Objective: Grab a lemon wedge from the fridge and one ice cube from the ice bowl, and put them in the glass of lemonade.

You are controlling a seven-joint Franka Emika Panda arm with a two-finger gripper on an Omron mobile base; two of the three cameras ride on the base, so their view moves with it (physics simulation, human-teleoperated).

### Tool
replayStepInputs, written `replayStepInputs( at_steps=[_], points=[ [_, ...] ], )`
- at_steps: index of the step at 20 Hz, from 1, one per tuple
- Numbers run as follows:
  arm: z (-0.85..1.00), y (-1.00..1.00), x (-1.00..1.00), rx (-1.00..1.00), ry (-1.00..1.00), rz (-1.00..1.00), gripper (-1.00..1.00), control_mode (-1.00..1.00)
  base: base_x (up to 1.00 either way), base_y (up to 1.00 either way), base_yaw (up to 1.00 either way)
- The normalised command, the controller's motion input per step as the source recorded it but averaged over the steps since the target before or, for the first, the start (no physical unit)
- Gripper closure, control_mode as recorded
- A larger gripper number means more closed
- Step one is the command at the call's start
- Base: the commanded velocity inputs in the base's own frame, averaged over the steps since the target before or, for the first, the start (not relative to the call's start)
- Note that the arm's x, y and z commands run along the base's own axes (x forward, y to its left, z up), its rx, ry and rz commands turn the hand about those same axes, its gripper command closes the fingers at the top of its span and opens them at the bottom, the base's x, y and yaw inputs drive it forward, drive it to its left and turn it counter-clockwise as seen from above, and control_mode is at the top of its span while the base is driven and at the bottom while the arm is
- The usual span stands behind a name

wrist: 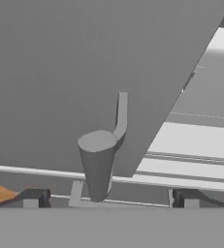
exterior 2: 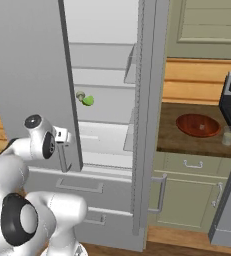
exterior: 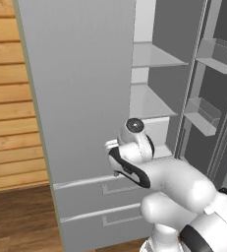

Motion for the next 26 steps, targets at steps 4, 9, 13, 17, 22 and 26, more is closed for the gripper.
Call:
replayStepInputs(
  at_steps=[4, 9, 13, 17, 22, 26],
  points=[
    [-0.38, 0.03, 0.28, 0.00, -0.04, 0.00, -1.00, -1.00, 0.00, 0.00, 0.00],
    [-0.25, 0.10, 0.36, 0.00, -0.02, 0.00, -1.00, -1.00, 0.00, 0.00, 0.00],
    [-0.19, 0.21, 0.31, 0.00, 0.00, 0.00, -1.00, -1.00, 0.00, 0.00, 0.00],
    [-0.06, 0.30, 0.37, 0.00, 0.00, 0.00, -1.00, -1.00, 0.00, 0.00, 0.00],
    [-0.02, 0.20, 0.36, 0.00, 0.00, 0.00, 1.00, -1.00, 0.00, 0.00, 0.00],
    [0.00, 0.01, 0.22, 0.00, 0.00, 0.00, 1.00, -1.00, 0.00, 0.00, 0.00]
  ],
)
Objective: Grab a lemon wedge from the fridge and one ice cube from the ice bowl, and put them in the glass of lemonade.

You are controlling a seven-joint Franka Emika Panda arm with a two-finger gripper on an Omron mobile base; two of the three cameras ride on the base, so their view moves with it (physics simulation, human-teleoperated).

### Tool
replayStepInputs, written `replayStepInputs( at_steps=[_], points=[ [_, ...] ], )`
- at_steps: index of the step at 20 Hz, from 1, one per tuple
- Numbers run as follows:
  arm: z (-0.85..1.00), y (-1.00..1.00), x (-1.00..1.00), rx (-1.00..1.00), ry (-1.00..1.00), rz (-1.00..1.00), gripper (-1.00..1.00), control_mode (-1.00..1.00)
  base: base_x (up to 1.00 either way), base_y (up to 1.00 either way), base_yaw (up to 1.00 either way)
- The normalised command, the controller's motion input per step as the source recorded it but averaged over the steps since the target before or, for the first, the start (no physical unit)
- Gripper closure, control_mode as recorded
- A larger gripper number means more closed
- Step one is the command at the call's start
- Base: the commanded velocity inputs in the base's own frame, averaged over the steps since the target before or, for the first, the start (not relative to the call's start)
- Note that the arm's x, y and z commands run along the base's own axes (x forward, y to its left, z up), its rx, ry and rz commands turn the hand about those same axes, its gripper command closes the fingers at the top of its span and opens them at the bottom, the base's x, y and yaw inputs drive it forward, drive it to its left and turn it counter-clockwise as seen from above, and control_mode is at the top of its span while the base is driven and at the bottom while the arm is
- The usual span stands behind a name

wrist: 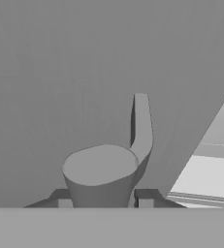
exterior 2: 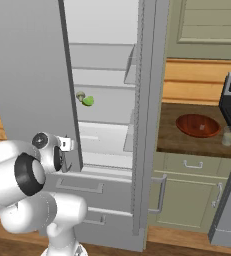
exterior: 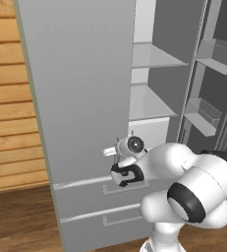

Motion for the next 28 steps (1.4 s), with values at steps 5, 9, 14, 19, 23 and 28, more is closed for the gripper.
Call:
replayStepInputs(
  at_steps=[5, 9, 14, 19, 23, 28],
  points=[
    [0.00, 0.12, 0.14, 0.00, 0.00, 0.00, 1.00, -1.00, 0.00, 0.00, 0.00],
    [0.02, 0.55, -0.01, 0.00, 0.00, 0.01, 1.00, -1.00, 0.00, 0.00, 0.00],
    [0.15, 0.83, -0.17, 0.00, -0.02, 0.03, 1.00, -1.00, 0.00, 0.00, 0.00],
    [0.29, 0.85, -0.34, 0.00, -0.04, 0.02, 1.00, -1.00, 0.00, 0.00, 0.00],
    [0.56, 0.58, -0.33, 0.00, 0.00, 0.00, 1.00, -1.00, 0.00, 0.00, 0.00],
    [0.49, 0.99, -0.60, -0.10, 0.00, 0.05, 1.00, -1.00, 0.00, 0.00, 0.00]
  ],
)
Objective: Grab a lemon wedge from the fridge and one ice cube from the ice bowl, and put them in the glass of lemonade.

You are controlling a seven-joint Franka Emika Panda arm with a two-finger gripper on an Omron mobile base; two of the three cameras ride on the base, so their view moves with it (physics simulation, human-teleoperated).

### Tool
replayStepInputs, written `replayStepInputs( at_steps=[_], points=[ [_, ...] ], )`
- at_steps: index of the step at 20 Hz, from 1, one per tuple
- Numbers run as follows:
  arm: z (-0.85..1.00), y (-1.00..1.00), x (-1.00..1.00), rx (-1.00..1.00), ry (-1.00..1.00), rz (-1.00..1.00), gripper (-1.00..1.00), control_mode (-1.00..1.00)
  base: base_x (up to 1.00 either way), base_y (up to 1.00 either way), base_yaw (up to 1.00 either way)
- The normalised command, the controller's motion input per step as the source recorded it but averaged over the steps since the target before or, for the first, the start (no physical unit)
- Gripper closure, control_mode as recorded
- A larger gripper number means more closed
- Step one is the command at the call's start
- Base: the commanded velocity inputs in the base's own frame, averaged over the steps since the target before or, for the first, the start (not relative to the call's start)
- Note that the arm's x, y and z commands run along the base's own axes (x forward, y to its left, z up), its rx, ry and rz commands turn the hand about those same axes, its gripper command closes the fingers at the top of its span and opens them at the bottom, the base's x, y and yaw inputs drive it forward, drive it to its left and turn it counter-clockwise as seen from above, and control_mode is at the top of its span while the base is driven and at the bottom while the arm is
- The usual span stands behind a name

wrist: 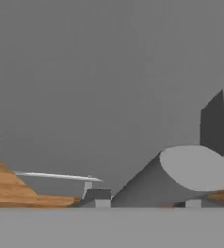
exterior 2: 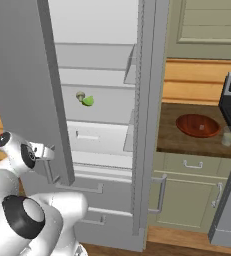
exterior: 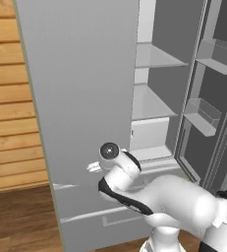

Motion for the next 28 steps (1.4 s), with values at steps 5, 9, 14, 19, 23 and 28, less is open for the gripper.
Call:
replayStepInputs(
  at_steps=[5, 9, 14, 19, 23, 28],
  points=[
    [0.80, 0.67, -0.65, -0.09, 0.00, 0.10, 1.00, -1.00, 0.00, 0.00, 0.00],
    [1.00, -0.02, -0.71, 0.01, -0.03, 0.08, 1.00, -1.00, 0.00, 0.00, 0.00],
    [1.00, -0.39, -0.65, 0.18, -0.07, 0.00, 1.00, -1.00, 0.00, 0.00, 0.00],
    [1.00, -0.83, -0.61, 0.33, -0.07, 0.00, 1.00, -1.00, 0.00, 0.00, 0.00],
    [1.00, -0.95, -0.32, 0.34, -0.03, 0.00, 1.00, -1.00, 0.00, 0.00, 0.00],
    [1.00, -0.80, -0.02, 0.26, 0.01, 0.00, 1.00, -1.00, 0.00, 0.00, 0.00]
  ],
)
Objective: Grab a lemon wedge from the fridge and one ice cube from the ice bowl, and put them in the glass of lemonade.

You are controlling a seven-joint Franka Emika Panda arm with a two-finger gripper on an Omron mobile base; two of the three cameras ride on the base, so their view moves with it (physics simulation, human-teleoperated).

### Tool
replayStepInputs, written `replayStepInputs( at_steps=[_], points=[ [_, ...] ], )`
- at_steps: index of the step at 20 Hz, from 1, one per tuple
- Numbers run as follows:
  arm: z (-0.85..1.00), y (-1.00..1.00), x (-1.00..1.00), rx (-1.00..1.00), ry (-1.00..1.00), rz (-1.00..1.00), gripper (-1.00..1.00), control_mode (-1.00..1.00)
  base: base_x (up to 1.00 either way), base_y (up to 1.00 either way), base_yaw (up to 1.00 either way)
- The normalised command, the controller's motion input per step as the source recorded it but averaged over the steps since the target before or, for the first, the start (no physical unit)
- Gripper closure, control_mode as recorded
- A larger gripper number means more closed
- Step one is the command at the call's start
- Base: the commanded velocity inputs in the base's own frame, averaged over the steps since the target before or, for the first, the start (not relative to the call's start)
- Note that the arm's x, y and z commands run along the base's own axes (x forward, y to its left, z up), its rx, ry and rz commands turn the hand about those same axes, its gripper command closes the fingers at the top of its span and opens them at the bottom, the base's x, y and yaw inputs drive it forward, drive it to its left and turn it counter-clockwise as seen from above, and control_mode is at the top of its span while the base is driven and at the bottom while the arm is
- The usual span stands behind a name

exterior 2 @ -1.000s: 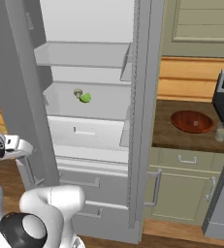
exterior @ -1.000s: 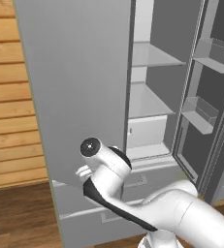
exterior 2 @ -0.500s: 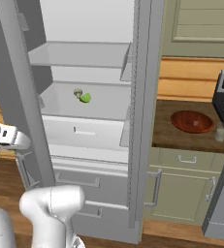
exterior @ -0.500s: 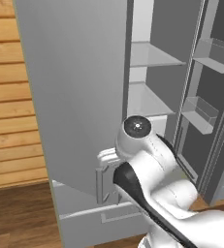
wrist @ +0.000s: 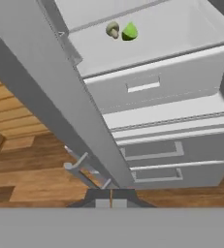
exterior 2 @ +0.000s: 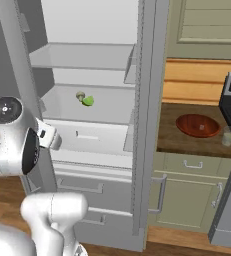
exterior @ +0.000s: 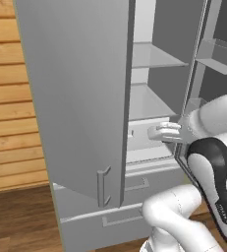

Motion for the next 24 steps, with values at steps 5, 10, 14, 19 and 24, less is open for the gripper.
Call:
replayStepInputs(
  at_steps=[5, 10, 14, 19, 24],
  points=[
    [1.00, -0.11, 0.66, 0.17, 0.13, 0.00, 1.00, -1.00, 0.00, 0.00, 0.00],
    [0.26, 0.05, 0.94, 0.05, 0.04, -0.01, 1.00, -1.00, 0.00, 0.00, 0.00],
    [-0.01, 0.06, 0.42, 0.00, 0.00, -0.01, -1.00, -1.00, 0.00, 0.00, 0.00],
    [-0.12, 0.04, 0.94, 0.00, 0.00, 0.00, -1.00, -1.00, 0.00, 0.00, 0.00],
    [0.00, -0.08, 0.82, 0.10, 0.00, 0.02, -1.00, -1.00, 0.00, 0.00, 0.00]
  ],
)
